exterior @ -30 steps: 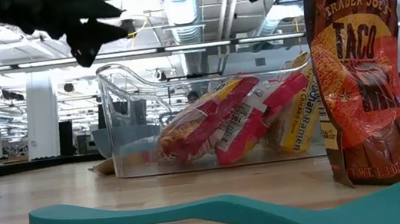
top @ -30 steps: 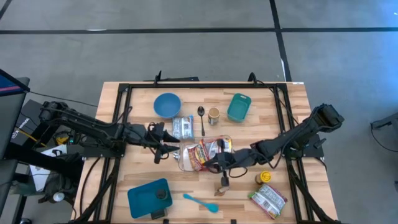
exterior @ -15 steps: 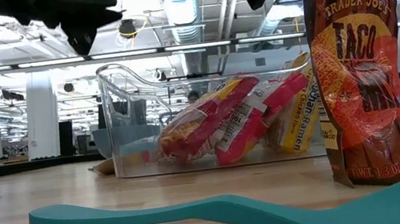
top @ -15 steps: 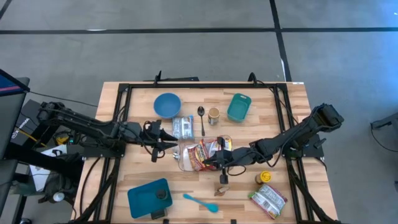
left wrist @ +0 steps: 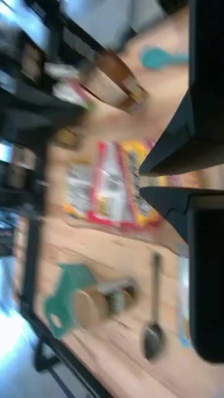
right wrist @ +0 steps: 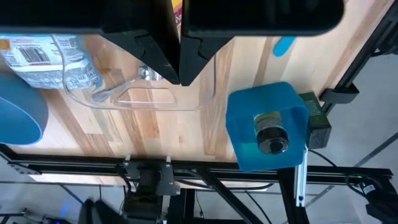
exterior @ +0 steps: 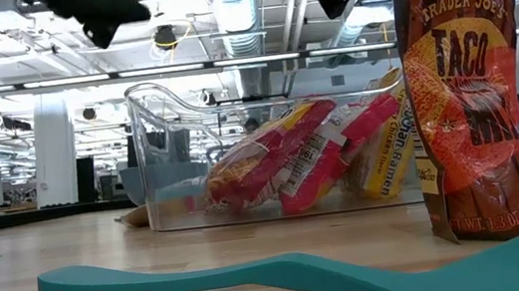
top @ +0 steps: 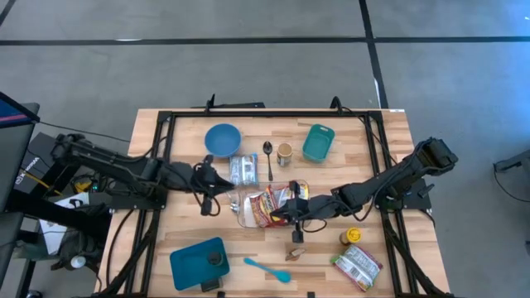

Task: Pick & Place Food Item
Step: Put the light blue noodle pack into the transparent bin

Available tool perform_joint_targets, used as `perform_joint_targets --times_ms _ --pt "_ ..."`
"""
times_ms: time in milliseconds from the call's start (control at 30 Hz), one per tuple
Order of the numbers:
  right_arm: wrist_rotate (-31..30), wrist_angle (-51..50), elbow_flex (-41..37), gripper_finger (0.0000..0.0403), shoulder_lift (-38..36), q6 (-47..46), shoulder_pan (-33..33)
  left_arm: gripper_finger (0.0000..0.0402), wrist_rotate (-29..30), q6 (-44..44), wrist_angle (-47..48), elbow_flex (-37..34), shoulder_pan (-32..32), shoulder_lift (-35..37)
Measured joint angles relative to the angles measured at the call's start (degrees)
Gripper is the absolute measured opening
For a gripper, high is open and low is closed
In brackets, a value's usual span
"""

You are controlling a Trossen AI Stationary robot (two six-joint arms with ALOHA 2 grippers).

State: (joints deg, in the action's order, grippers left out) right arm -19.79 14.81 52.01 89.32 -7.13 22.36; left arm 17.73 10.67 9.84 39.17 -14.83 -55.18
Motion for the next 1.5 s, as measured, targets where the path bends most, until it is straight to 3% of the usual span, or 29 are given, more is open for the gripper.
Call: perform_joint_targets --times_ms 233,367,633,1000,1133,1500 --pt "0.0 0.0 0.0 0.0 0.0 0.0 -0.4 0.0001 13.4 -5.2 8.0 0.7 -4.1 -2.4" --pt "0.0 0.0 0.0 0.0 0.0 0.0 -0.4 0.0 16.5 -10.8 9.1 0.7 -5.5 -5.6" --pt "0.0 0.2 0.0 0.0 0.0 0.0 -0.3 0.0 18.4 -15.0 13.2 0.7 -4.4 -11.7" --pt "0.1 0.1 0.0 0.0 0.0 -1.4 -0.3 0.0009 17.9 -14.8 14.9 0.5 -0.7 -12.4" --pt "0.2 0.1 0.0 0.0 0.0 -1.9 -0.3 0.0027 13.2 -14.9 15.1 -1.1 0.8 -12.8" --pt "0.2 0.4 -0.1 0.0 0.0 -1.9 -0.4 0.0115 12.8 -16.8 12.8 -5.5 4.0 -12.8"
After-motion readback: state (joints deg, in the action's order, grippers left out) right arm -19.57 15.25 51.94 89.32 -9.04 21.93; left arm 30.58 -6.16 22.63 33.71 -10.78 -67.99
